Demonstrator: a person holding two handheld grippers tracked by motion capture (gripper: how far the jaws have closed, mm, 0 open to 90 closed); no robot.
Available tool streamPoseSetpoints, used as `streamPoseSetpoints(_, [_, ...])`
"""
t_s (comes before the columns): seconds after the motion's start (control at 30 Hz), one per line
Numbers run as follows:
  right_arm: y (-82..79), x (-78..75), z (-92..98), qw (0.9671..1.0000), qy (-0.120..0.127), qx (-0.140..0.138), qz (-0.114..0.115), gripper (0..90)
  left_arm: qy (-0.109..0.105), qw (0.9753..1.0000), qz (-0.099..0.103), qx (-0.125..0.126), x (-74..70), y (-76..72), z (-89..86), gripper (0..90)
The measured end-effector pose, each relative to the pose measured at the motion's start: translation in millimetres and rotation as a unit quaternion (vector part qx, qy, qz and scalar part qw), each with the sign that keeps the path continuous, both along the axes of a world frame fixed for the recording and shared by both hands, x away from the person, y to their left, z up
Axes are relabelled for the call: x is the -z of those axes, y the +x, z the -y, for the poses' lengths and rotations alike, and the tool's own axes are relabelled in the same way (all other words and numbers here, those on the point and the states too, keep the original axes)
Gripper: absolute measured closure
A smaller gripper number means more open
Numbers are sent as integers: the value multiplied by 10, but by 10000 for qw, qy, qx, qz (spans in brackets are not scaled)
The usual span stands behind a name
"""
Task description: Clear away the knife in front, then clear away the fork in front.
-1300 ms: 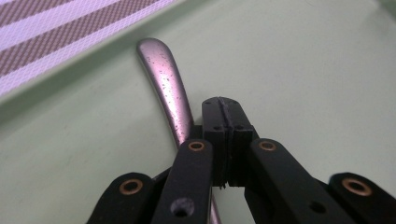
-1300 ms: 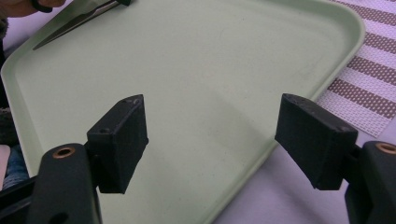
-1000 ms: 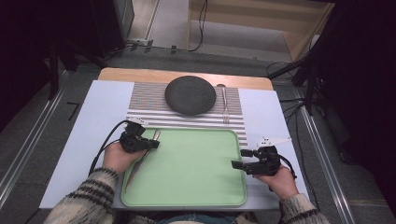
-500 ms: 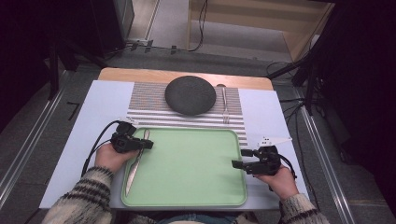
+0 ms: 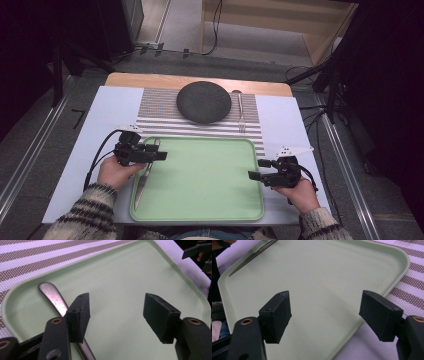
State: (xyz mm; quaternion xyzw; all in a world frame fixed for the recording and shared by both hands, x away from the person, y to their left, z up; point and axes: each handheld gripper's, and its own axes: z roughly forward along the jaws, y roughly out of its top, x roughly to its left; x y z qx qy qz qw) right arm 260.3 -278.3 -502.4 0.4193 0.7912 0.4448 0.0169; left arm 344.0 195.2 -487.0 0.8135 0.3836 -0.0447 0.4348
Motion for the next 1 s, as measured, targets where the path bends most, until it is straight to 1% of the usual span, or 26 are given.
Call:
streamPoseSetpoints(0.1, [2, 0, 2, 10000, 14, 5, 5, 235, 19, 10000, 83, -5, -10, -32, -27, 330])
streamPoseSetpoints(0.2, [2, -2, 4, 10000, 21, 2, 23, 234, 52, 9998, 169, -21, -38, -73, -54, 329])
streamPoseSetpoints(0.27, [1, -2, 5, 10000, 15, 2, 26, 234, 70, 9998, 176, -10, -54, -99, -69, 324])
streamPoseSetpoints(0.33, [1, -1, 5, 10000, 13, 1, 27, 235, 117, 9998, 160, 1, -63, -122, -80, 301])
streamPoseSetpoints(0.4, [-1, -1, 5, 10000, 20, 12, 24, 234, 137, 9998, 153, -5, -66, -142, -92, 301])
streamPoseSetpoints(0.47, [0, 0, 7, 10000, 19, 24, 21, 234, 94, 9999, 133, 23, -69, -156, -102, 304])
streamPoseSetpoints(0.6, [-3, 0, 18, 10000, 13, 59, 15, 234, 41, 9998, 197, 12, -90, -173, -116, 304])
streamPoseSetpoints(0.67, [4, -4, 19, 9999, 50, 120, 22, 232, 11, 9998, 204, 20, -91, -175, -127, 303])
streamPoseSetpoints(0.77, [39, -15, 6, 9997, 130, 196, 55, 231, -32, 9998, 195, 20, -86, -169, -138, 303])
streamPoseSetpoints(0.87, [82, -29, 1, 9995, 150, 276, 40, 231, -83, 9998, 203, 20, -84, -160, -145, 303])
streamPoseSetpoints(1.0, [150, -61, 3, 9989, 209, 413, 76, 231, -92, 9998, 199, 18, -75, -148, -151, 303])
